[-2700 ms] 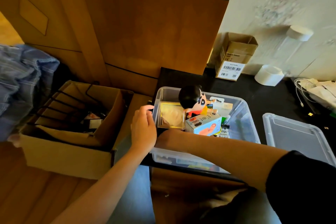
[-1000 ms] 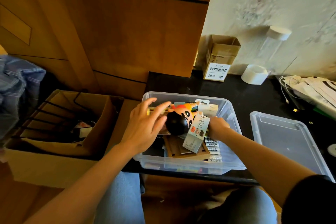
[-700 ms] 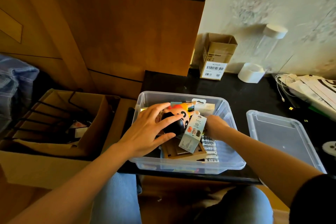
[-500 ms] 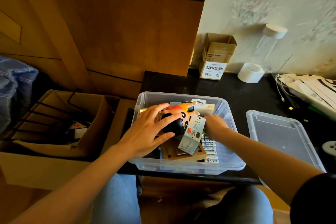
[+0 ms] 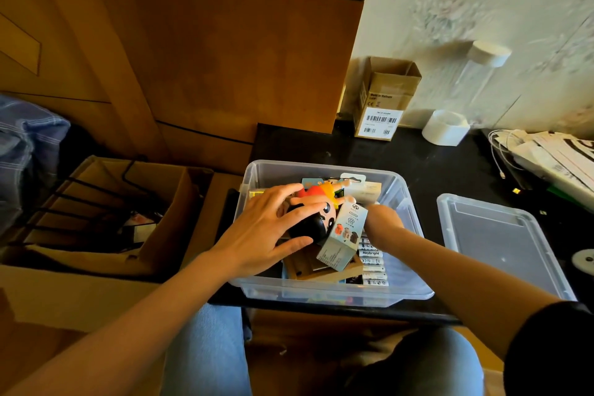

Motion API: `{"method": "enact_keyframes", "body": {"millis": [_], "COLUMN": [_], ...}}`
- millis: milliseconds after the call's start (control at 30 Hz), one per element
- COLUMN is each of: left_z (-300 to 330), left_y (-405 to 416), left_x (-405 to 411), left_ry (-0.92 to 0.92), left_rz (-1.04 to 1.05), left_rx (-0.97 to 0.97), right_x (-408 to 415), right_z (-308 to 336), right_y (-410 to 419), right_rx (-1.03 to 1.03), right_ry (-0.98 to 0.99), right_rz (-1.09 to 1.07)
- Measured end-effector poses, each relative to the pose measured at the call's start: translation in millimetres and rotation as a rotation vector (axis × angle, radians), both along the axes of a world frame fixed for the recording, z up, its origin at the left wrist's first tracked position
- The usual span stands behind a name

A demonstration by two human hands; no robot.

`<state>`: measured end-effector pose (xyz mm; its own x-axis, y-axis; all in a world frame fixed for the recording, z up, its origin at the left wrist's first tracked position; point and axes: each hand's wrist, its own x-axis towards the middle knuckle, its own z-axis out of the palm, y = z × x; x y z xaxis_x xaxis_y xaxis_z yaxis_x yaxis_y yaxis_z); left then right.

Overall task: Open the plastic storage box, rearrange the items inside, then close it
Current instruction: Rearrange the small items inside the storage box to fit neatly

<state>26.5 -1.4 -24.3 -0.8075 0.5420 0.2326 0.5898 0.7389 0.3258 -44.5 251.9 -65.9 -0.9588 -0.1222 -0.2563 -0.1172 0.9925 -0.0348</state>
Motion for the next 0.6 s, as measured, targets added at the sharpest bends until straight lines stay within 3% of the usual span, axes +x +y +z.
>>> {"method": "enact_keyframes", "body": {"millis": [233,600], "left_z": [-1.6,0.0], "left_y": [-0.3,0.8], "left_x": [-0.3,0.6], "left_ry": [-0.033,-0.043], "left_rz": [-0.006,-0.035], "left_rx": [0.0,-0.084], "right_x": [-2.0,-4.2], "right_z": [-0.5,14.6], "right_y": [-2.9,-1.3], "right_rx": [-0.07,0.067], "right_ry": [0.063,0.097], "right_rz": [-0.015,0.05]}}
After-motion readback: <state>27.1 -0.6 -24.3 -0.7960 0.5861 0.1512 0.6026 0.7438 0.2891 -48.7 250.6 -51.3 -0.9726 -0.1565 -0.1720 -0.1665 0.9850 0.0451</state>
